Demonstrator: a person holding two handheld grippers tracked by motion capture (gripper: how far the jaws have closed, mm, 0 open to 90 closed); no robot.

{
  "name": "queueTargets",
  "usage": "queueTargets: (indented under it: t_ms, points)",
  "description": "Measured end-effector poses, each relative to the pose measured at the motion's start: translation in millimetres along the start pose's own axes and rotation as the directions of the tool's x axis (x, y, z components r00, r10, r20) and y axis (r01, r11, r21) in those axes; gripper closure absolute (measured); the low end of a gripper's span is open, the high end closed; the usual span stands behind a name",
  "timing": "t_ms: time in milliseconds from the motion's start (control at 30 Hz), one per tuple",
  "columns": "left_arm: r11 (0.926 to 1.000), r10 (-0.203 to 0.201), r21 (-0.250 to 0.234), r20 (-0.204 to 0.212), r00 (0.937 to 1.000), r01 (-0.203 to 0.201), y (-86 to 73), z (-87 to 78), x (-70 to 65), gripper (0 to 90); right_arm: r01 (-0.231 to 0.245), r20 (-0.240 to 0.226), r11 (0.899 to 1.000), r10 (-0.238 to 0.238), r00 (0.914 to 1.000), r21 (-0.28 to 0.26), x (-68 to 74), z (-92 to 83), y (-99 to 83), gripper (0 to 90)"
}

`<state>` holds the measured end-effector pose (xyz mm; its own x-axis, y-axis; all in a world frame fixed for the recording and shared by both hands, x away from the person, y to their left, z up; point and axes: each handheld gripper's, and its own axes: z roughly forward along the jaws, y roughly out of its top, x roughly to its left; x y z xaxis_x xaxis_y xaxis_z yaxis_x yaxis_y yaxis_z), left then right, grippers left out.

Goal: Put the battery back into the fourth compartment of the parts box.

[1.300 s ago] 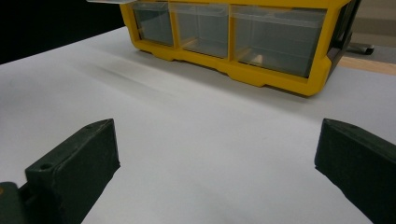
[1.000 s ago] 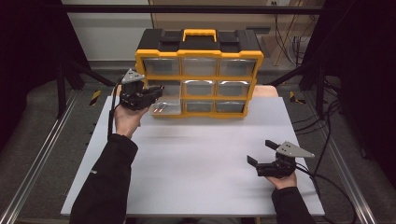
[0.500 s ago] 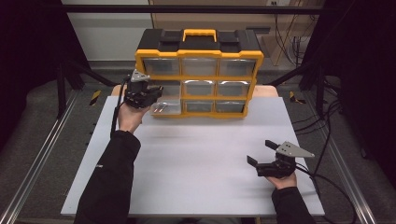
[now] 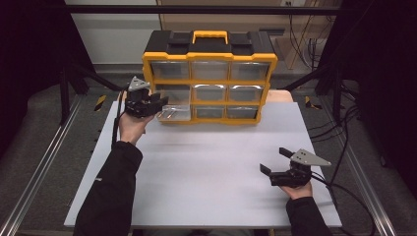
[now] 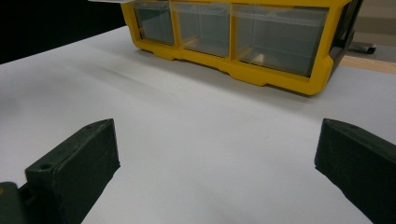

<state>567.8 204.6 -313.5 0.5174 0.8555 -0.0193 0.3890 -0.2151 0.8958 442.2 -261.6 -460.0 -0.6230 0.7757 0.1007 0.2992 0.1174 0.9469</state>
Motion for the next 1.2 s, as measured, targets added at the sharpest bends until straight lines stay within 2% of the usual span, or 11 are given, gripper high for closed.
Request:
queueTargets:
  t_ms: [167, 333, 500, 700, 733, 967, 1067, 1200]
  points:
    - [0.9973, -0.017, -0.07, 0.045, 0.9989, 0.02, -9.1, -18.8, 1.5, 43.8, -0.003, -0.002, 1.0, 0.003, 1.0, -0.004, 0.1, -0.3, 0.1, 0.2]
    - [0.9925, -0.023, -0.117, 0.098, 0.9949, 0.035, -23.1, -35.5, 1.3, 27.3, -0.004, -0.002, 1.0, 0.004, 1.0, -0.005, 0.3, -0.2, 0.1, 0.2]
    - [0.9916, -0.021, -0.124, 0.135, 0.9906, 0.038, -47.3, -47.2, -0.3, 17.0, -0.003, -0.004, 1.0, 0.003, 1.0, -0.009, 0.2, -0.8, 0.3, 0.2]
    - [0.9922, -0.021, -0.119, 0.154, 0.9878, 0.04, -77.3, -55.5, -2.0, 9.0, -0.001, -0.002, 1.0, 0.001, 1.0, -0.008, 0.1, -0.8, 0.2, 0.2]
    - [0.9922, -0.027, -0.116, 0.166, 0.9857, 0.047, -82.4, -56.6, -2.7, 8.1, -0.003, -0.002, 1.0, 0.003, 1.0, -0.007, 0.2, -0.9, 0.3, 0.2]
    - [0.994, -0.038, -0.093, 0.196, 0.9799, 0.057, -127.8, -65.5, -5.0, 6.2, -0.007, -0.003, 1.0, 0.007, 1.0, -0.01, 0.4, -1.5, 0.5, 0.2]
    - [0.9955, -0.043, -0.074, 0.189, 0.981, 0.058, -142.7, -67.4, -3.3, 5.3, -0.006, -0.003, 1.0, 0.006, 1.0, -0.008, 0.1, -1.1, 0.4, 0.2]
    - [0.9957, -0.053, -0.065, 0.18, 0.9822, 0.065, -151.9, -68.8, -1.8, 5.1, -0.006, -0.005, 1.0, 0.006, 1.0, -0.011, 0.5, -1.3, 0.4, 0.2]
